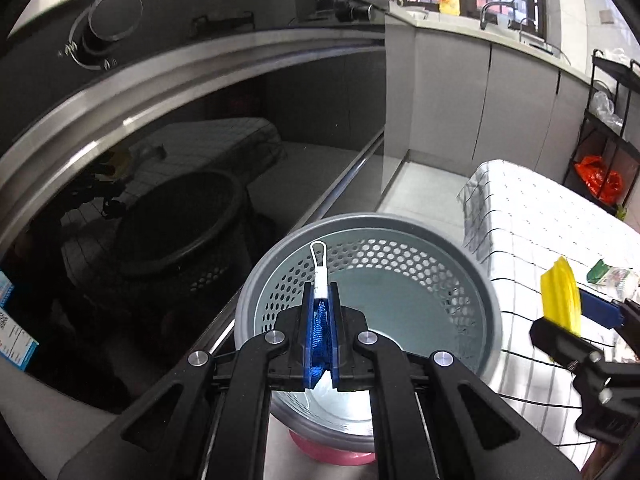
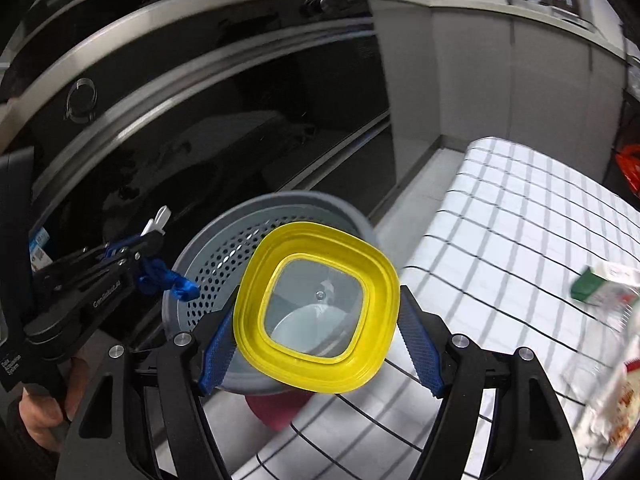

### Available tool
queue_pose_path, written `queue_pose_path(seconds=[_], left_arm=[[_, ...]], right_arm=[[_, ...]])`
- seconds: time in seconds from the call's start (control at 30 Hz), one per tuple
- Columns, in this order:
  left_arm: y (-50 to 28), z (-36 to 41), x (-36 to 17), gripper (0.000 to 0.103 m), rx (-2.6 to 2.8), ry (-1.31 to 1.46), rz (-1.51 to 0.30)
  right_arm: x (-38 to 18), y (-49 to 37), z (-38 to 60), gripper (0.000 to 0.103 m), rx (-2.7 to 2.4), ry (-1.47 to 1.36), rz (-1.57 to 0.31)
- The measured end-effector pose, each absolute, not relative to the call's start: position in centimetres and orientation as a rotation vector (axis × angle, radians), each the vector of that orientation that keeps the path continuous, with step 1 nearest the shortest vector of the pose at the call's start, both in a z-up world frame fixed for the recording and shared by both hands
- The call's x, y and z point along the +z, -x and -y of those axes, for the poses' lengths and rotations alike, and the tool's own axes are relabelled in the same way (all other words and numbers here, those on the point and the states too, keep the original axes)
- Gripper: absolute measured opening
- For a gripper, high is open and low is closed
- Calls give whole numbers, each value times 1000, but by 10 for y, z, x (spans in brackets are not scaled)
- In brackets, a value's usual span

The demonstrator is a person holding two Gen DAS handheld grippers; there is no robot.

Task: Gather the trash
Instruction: 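Carry the lid and lanyard over the grey wastebasket and open both tools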

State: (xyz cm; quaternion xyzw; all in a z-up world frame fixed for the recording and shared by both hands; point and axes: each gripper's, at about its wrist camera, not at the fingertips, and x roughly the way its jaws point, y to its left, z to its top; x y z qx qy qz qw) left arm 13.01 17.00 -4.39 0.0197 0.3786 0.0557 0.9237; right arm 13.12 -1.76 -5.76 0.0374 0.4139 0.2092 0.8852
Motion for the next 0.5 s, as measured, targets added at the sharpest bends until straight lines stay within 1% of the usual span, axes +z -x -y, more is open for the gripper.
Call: queue_pose_path(seconds=[0.37,0.47,0.5], left_arm=[[-151,-179,-65,7,136,-29,-861],[-153,-182,-66,11,151,-27,-873],[-153,-183,-66,13,153,-26,-874]], right_arm=[[-85,-155,-6,71,488,-46,-917],[-86,-159,-8,73,489,-52,-921],[-86,-161,-8,75,490,-59,-925]])
